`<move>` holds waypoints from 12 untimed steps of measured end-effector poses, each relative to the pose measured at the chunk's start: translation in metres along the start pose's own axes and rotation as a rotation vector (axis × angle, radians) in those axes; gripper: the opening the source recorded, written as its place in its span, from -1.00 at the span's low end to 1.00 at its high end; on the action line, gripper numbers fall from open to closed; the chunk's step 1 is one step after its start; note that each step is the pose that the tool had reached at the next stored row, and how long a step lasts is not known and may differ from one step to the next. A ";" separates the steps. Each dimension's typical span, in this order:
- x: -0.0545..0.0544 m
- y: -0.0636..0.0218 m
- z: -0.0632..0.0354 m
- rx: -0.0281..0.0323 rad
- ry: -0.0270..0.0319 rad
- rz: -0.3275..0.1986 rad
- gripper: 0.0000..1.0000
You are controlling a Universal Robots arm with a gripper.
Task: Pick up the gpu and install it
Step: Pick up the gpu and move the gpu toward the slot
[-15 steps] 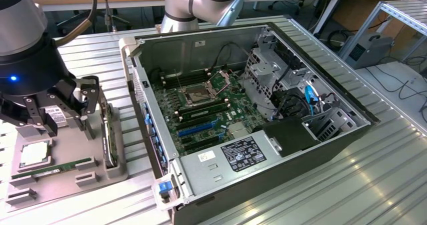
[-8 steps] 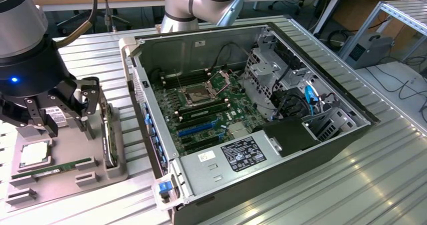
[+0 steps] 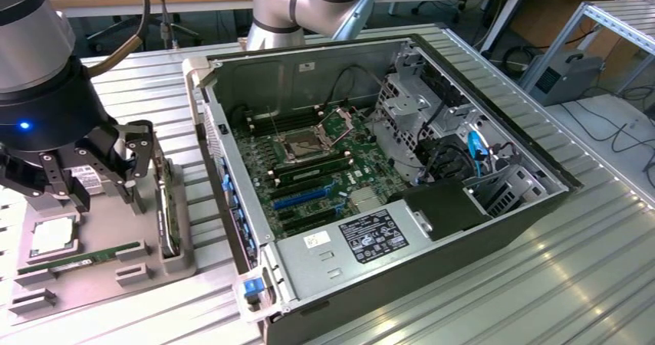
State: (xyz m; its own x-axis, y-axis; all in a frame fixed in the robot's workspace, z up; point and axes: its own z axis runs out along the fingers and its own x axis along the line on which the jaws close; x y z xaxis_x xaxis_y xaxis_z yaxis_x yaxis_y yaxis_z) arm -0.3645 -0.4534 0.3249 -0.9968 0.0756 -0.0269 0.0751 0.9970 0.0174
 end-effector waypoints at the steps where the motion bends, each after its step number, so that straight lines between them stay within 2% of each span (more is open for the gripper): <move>1: 0.000 0.0000 0.0003 0.0000 0.0000 0.000 -0.04; 12: 0.000 -0.0001 0.0047 0.0003 0.0000 0.000 -0.04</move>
State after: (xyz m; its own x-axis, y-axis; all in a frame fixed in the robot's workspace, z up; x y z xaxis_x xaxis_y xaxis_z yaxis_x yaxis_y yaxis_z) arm -0.3645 -0.4534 0.3202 -0.9968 0.0755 -0.0269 0.0750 0.9970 0.0171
